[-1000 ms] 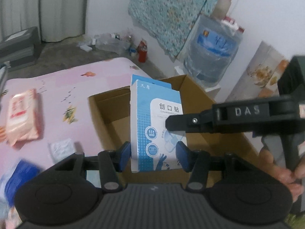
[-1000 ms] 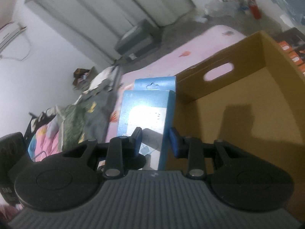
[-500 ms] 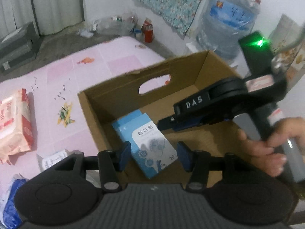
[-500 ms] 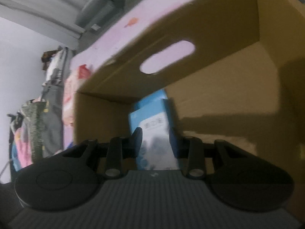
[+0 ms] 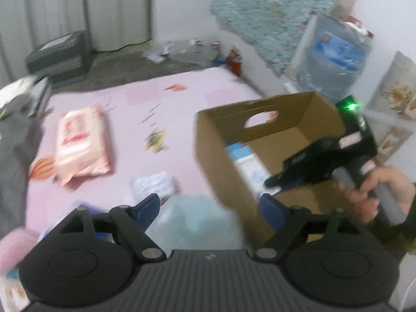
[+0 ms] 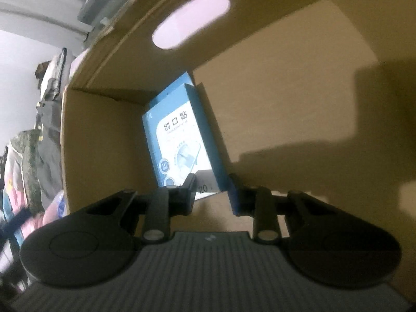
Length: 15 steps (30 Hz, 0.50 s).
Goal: Organize soft objects
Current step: 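Open the right gripper and withdraw it from the cardboard box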
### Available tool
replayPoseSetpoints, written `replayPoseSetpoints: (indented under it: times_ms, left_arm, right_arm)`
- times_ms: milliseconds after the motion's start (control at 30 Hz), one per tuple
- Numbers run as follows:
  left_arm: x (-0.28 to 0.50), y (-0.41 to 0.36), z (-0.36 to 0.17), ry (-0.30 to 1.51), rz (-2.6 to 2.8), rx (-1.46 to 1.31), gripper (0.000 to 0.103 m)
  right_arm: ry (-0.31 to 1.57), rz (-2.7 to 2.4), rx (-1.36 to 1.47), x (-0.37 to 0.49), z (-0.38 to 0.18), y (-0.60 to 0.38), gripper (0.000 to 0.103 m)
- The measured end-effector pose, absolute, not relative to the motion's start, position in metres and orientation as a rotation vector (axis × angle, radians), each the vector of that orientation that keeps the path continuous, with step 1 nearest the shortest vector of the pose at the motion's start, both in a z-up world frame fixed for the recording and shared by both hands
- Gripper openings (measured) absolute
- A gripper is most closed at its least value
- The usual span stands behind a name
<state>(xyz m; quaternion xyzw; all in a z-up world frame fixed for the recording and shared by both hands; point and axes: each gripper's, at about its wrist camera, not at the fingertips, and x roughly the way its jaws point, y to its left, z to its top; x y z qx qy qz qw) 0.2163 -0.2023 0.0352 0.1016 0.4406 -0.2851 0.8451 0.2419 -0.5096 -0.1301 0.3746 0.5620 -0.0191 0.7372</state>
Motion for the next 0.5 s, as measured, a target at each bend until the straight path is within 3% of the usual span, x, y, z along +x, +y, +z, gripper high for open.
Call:
replayPoseSetpoints:
  times_ms: [500]
  left_arm:
    - [0.191,-0.093,0.012,0.933,-0.42,0.048,0.087]
  right_arm:
    - [1.156,-0.017,0.701,0.263,-0.125,-0.471,0.022]
